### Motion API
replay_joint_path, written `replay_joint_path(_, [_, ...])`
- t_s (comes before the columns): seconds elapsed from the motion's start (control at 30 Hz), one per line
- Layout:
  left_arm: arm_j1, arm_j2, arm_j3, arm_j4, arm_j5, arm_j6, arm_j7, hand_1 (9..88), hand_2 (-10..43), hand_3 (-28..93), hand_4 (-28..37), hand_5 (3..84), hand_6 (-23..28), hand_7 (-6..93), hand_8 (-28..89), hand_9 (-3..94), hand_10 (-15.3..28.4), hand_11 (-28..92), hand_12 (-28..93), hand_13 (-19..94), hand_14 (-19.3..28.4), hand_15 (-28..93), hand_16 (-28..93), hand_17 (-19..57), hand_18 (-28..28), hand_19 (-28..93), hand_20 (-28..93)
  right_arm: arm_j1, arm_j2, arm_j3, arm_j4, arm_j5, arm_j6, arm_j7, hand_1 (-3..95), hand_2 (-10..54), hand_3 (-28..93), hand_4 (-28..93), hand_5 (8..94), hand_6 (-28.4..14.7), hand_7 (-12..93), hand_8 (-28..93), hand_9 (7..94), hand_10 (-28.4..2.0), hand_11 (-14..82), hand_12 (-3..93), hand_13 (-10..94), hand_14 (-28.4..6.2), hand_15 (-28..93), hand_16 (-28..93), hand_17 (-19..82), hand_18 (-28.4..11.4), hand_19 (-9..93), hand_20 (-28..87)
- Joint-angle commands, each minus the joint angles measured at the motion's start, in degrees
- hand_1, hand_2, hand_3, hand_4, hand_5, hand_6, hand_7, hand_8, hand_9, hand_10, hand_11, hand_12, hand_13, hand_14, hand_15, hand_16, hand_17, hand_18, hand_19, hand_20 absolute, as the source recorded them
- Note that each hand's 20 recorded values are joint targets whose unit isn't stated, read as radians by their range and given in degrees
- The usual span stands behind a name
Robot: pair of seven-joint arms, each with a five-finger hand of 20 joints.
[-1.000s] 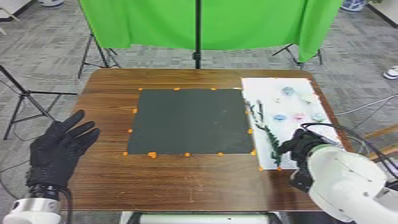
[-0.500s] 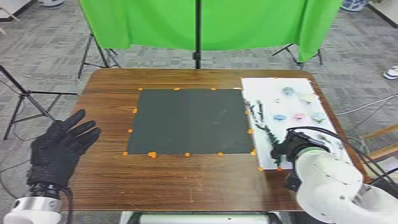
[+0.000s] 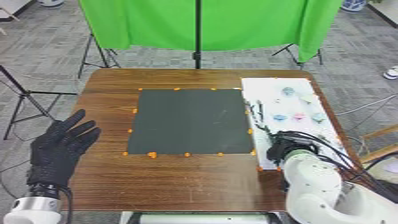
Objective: Arrange flowers
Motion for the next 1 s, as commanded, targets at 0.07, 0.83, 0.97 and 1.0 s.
replay_joint_path(0.07, [0.77, -0.50, -0.06, 0.15, 0.18, 0.06, -0.67, 19.4, 8.6, 77, -28.3, 37.0, 10.0, 11.5, -8, 32.9, 20.8, 30, 12, 23, 27.6, 56, -11, -10.1, 23.9, 56, 12, 0.26, 0.76, -6.53, 2.83, -2.64, 1.14, -1.05, 45.4, -7.5, 67, -22, 69.5, -9.3, 40, 14, 77.7, -18.8, 43.9, 19.4, 80, -10.4, 68, 16, 54, -21.1, 93, 17])
replay_joint_path(0.83, [2.26, -0.36, -1.16, -0.46, -0.16, 0.65, 0.83, 19.5, 8.6, 77, -28.3, 37.0, 10.0, 11.5, -8, 32.8, 20.7, 30, 11, 23, 27.6, 56, -11, -10.2, 23.7, 56, 12, -6.22, 4.11, 0.65, -0.86, -14.58, 20.55, -5.56, 55.1, -7.6, 74, -23, 80.6, -6.0, 33, 21, 89.2, -14.1, 34.9, 20.9, 85, -6.4, 67, 19, 57, -18.6, 93, 29])
replay_joint_path(0.97, [2.89, -0.06, -1.63, -0.93, -0.06, 0.61, 1.94, 19.4, 8.6, 77, -28.3, 37.0, 10.1, 11.5, -8, 32.8, 20.7, 30, 11, 23, 27.6, 56, -11, -10.2, 23.7, 56, 12, -4.76, 4.94, 0.80, -1.91, -16.60, 23.14, -6.22, 54.7, -8.3, 75, -22, 81.4, -6.2, 32, 22, 90.0, -14.0, 35.2, 21.0, 86, -6.3, 68, 19, 57, -18.8, 93, 31])
replay_joint_path(1.0, [2.98, -0.14, -1.79, -1.15, 0.13, 0.61, 1.85, 19.4, 8.6, 77, -28.3, 37.0, 10.1, 11.4, -8, 32.8, 20.7, 30, 11, 23, 27.6, 56, -11, -10.2, 23.7, 56, 12, -4.81, 5.04, 1.32, -2.34, -16.42, 23.65, -6.57, 54.6, -8.5, 75, -21, 81.7, -6.3, 32, 22, 90.1, -14.0, 35.2, 21.0, 86, -6.4, 68, 20, 57, -18.7, 93, 32])
